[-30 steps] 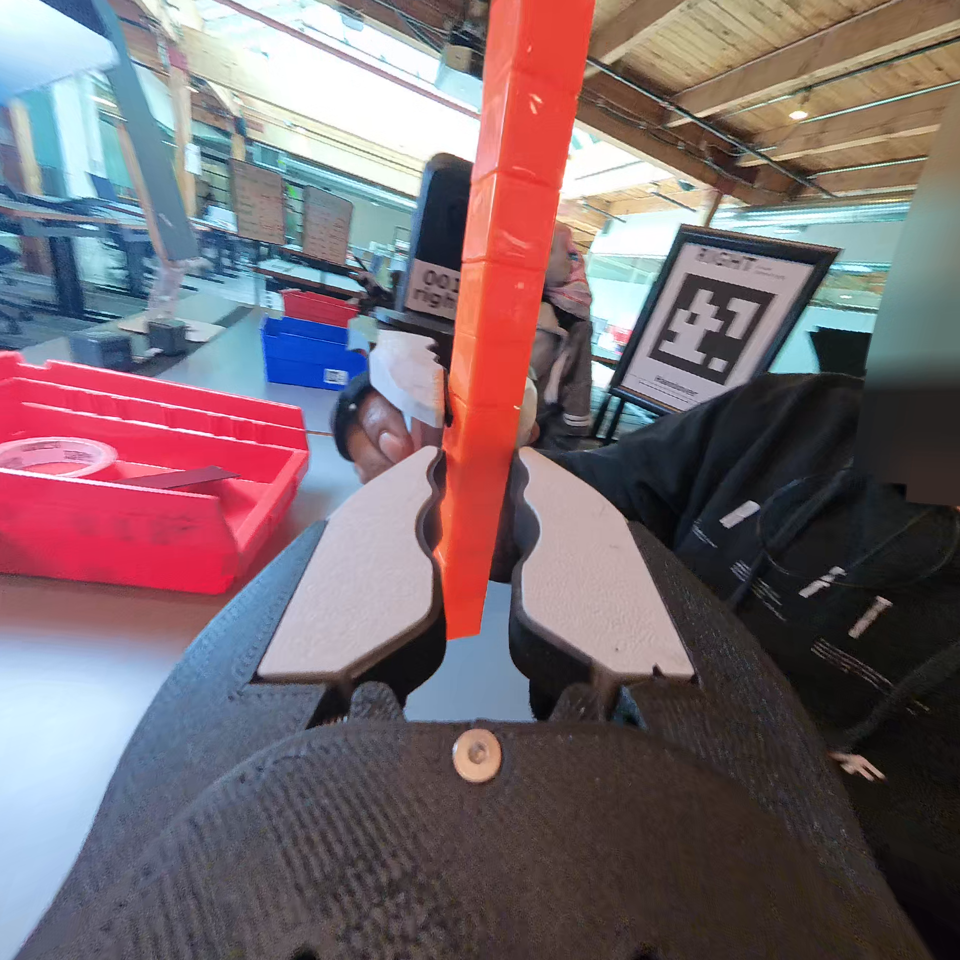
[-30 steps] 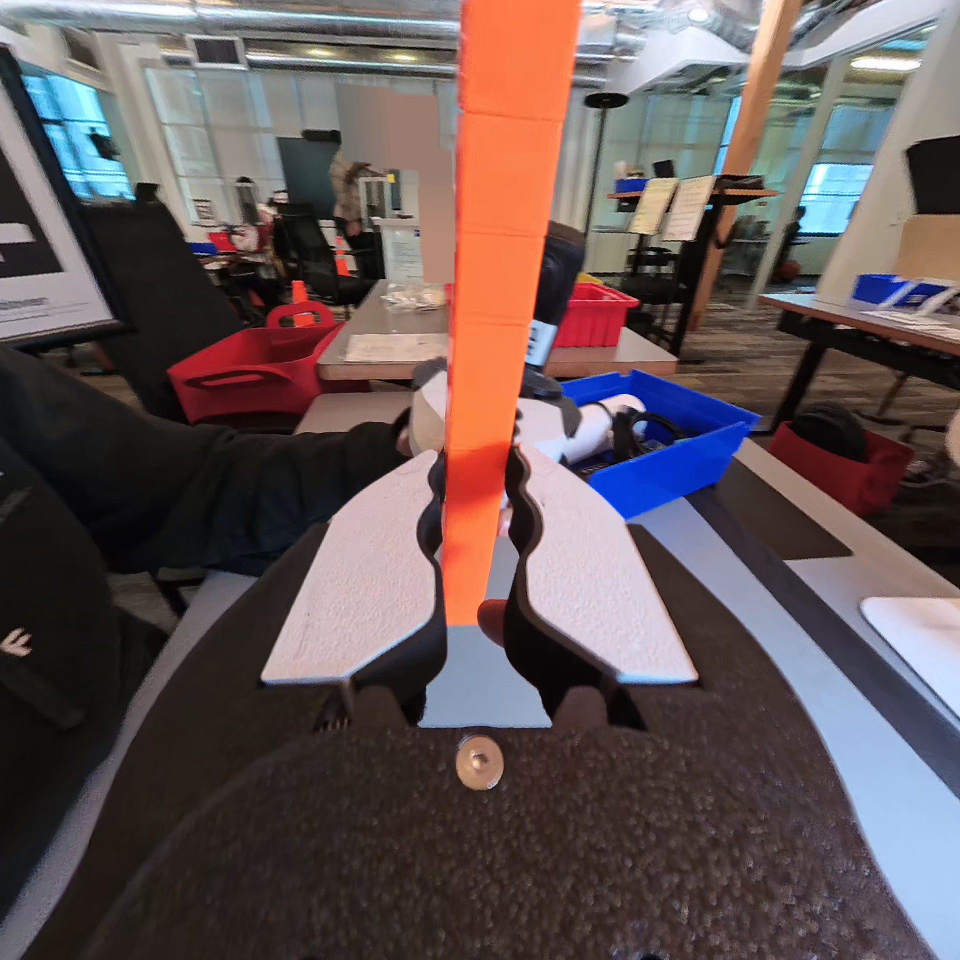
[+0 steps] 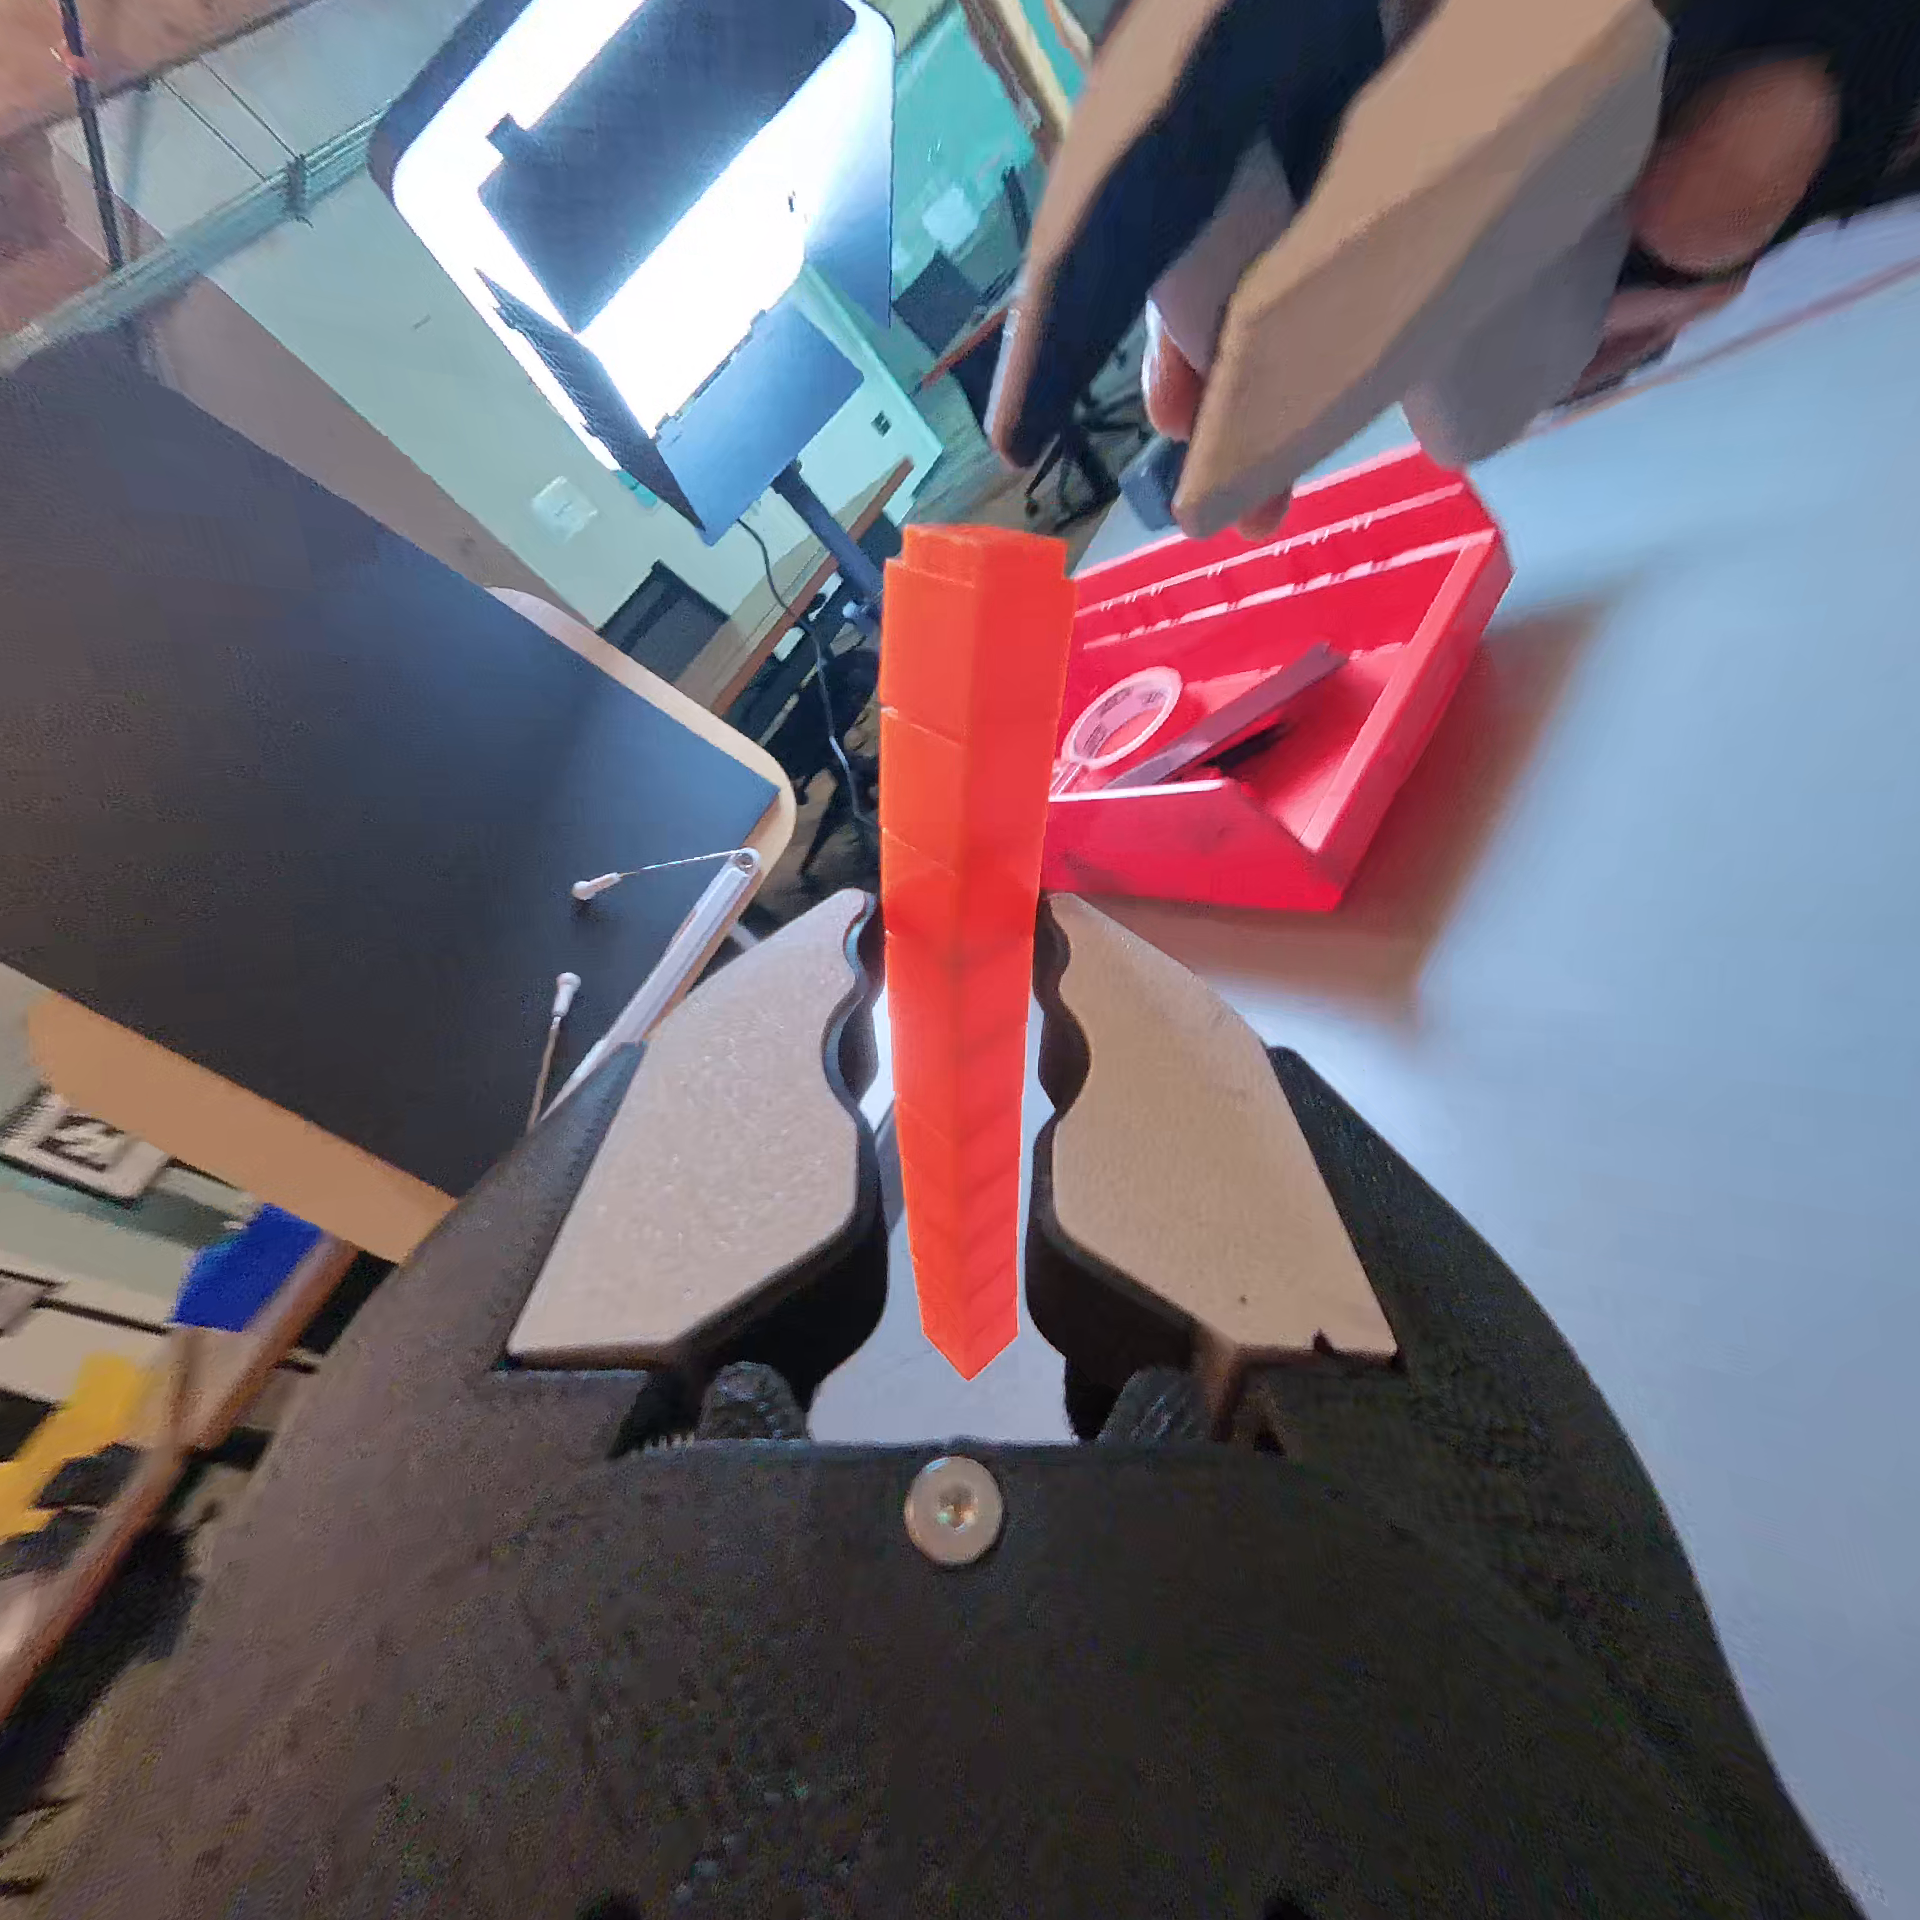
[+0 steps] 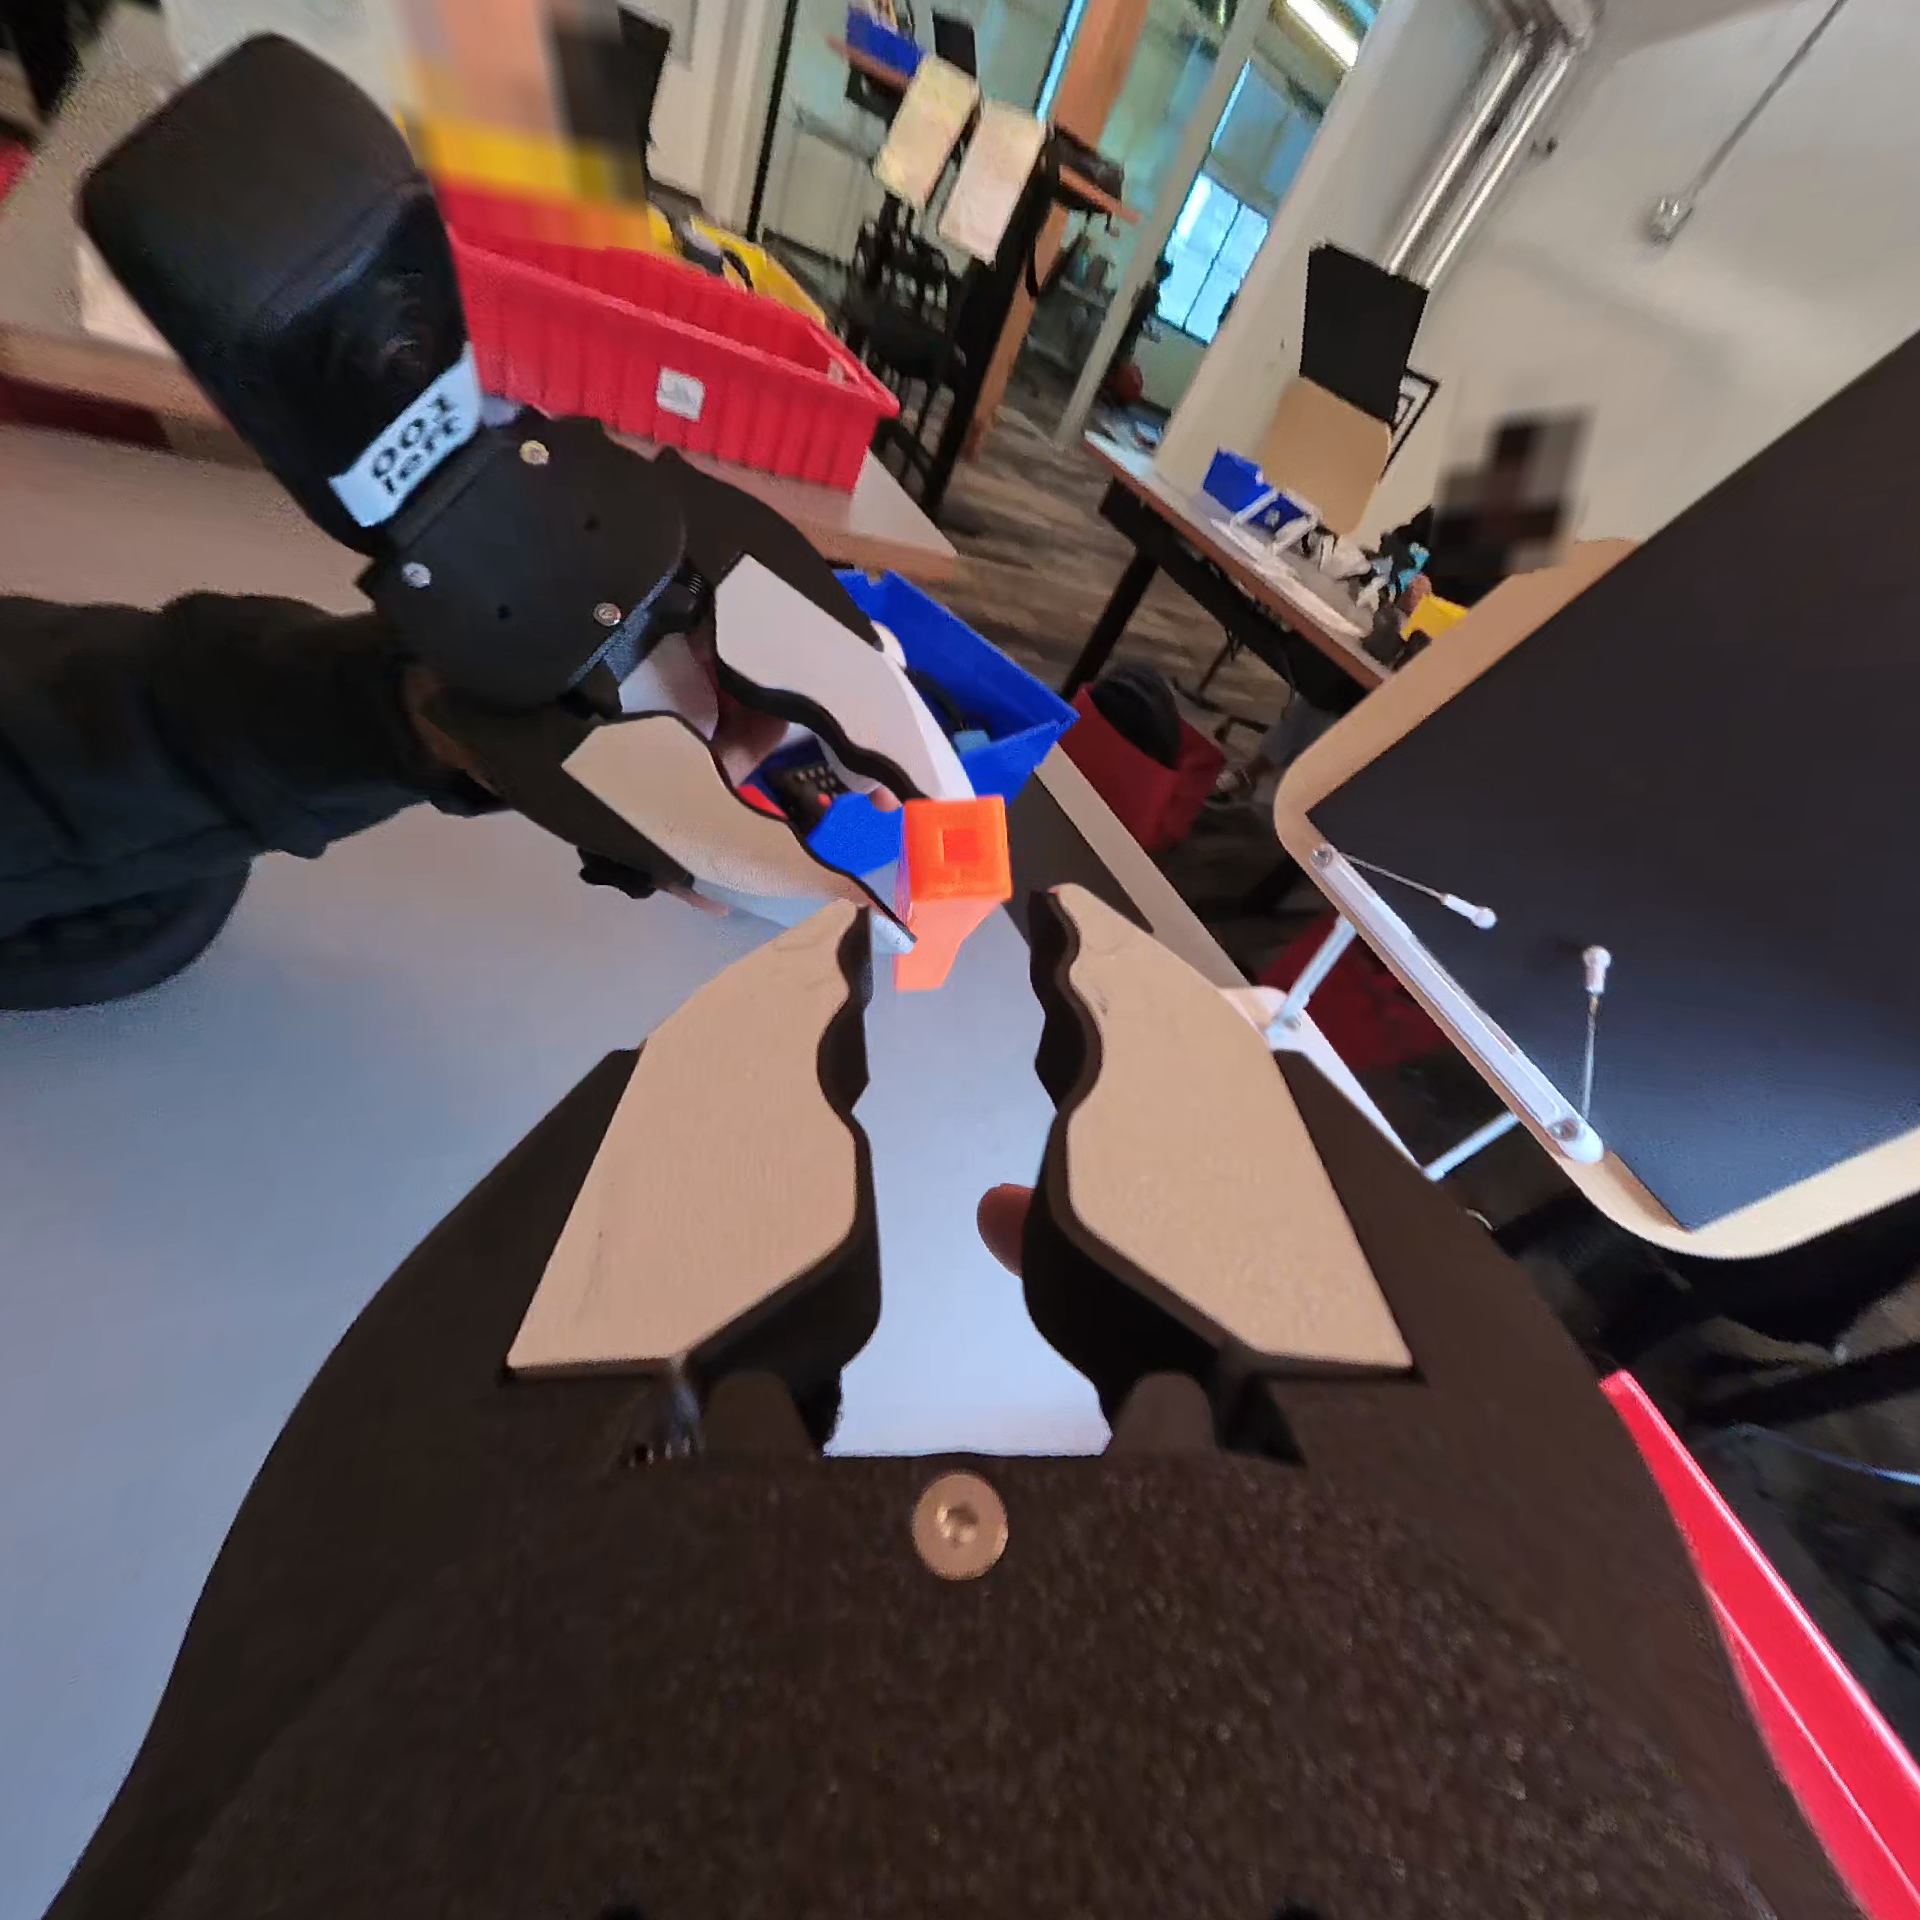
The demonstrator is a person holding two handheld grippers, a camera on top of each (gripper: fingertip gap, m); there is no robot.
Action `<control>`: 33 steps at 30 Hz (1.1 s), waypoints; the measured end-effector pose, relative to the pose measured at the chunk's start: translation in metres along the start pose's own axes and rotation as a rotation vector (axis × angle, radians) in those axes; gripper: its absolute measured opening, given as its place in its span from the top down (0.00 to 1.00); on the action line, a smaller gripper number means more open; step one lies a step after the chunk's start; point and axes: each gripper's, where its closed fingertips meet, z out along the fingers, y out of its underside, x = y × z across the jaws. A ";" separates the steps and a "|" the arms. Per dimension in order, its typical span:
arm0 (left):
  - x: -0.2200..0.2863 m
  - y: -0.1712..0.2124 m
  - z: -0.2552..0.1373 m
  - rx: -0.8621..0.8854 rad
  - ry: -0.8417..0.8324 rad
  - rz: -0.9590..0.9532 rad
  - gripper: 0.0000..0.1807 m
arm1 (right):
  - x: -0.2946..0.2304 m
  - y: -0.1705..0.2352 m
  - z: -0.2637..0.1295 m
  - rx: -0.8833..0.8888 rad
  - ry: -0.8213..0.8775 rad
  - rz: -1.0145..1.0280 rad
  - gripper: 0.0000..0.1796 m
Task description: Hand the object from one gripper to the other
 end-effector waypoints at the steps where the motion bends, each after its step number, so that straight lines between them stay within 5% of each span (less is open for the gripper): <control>1: 0.004 0.001 0.003 -0.014 -0.008 0.036 0.85 | -0.001 0.003 0.001 -0.027 0.006 -0.009 0.84; 8: 0.022 0.009 0.016 -0.076 -0.019 0.177 0.85 | -0.004 0.034 0.016 -0.200 0.017 -0.046 0.88; 13: 0.014 0.008 0.017 -0.020 -0.028 0.065 0.85 | -0.001 0.026 0.017 -0.168 0.077 -0.184 0.88; 17: 0.002 0.011 0.014 0.040 0.034 -0.217 0.80 | 0.015 0.022 0.017 -0.146 0.233 -0.374 0.88; 25: -0.008 -0.013 0.004 0.528 0.596 -1.343 0.75 | 0.027 -0.019 -0.001 0.235 0.440 -0.470 0.88; 29: -0.019 -0.030 -0.007 0.736 0.639 -1.488 0.72 | 0.020 -0.039 -0.022 0.601 0.420 -0.270 0.88; 33: -0.028 -0.057 -0.027 0.857 0.610 -1.437 0.71 | 0.012 -0.031 -0.012 0.742 0.335 -0.029 0.88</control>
